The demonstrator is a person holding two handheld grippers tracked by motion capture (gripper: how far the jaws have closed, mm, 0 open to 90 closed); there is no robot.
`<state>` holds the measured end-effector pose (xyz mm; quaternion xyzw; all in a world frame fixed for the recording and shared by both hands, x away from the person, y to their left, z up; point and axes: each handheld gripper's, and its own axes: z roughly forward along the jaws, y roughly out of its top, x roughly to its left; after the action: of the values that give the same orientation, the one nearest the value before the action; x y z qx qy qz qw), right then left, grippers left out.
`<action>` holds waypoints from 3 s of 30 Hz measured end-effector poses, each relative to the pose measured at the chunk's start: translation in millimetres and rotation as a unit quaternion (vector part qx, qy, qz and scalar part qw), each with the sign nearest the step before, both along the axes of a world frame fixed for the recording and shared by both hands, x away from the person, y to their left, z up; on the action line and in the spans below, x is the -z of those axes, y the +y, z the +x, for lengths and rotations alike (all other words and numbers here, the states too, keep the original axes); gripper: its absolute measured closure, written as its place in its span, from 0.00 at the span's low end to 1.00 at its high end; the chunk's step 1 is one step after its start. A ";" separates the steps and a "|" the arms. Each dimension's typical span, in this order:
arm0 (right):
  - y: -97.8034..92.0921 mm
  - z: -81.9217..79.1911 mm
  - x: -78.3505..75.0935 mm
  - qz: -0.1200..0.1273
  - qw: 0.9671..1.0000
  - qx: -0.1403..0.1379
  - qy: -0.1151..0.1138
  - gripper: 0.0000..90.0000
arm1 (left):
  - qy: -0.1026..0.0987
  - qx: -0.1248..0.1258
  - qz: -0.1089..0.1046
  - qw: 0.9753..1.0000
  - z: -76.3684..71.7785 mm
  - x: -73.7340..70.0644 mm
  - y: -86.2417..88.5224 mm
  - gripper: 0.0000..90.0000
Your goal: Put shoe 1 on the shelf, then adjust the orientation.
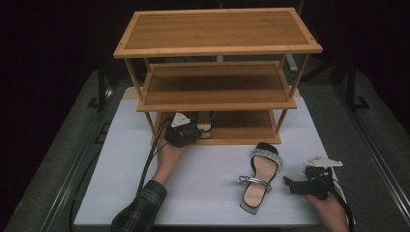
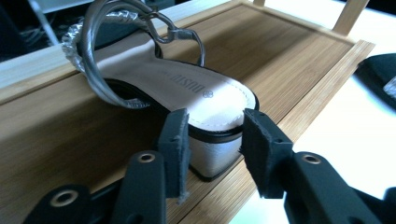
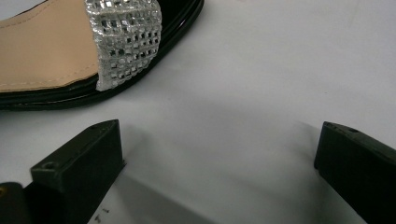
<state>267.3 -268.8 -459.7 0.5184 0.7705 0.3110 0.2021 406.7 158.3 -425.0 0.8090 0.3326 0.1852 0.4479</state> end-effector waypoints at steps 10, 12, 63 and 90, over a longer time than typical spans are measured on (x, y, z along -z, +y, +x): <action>0.3 0.0 -0.1 -0.001 1.000 0.000 0.000 0.00 | 0.033 0.024 0.018 0.999 -19.4 -2.0 18.7 0.38; 0.4 0.2 -0.1 0.000 1.000 0.000 0.000 0.00 | 0.039 0.025 0.026 0.999 -24.6 -2.1 24.9 0.34; 66.8 57.3 -49.4 0.145 0.976 -0.162 -0.035 0.72 | 0.073 -0.067 0.078 0.992 -116.4 26.2 170.0 0.15; 158.6 107.6 -18.2 0.131 0.950 -0.282 0.022 0.63 | 0.074 -0.065 0.078 0.992 -115.4 26.3 170.4 0.15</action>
<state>374.9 -110.2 -441.6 0.3087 0.8421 0.4420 0.0188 291.2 328.7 -451.3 0.8296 0.4012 0.1787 0.3448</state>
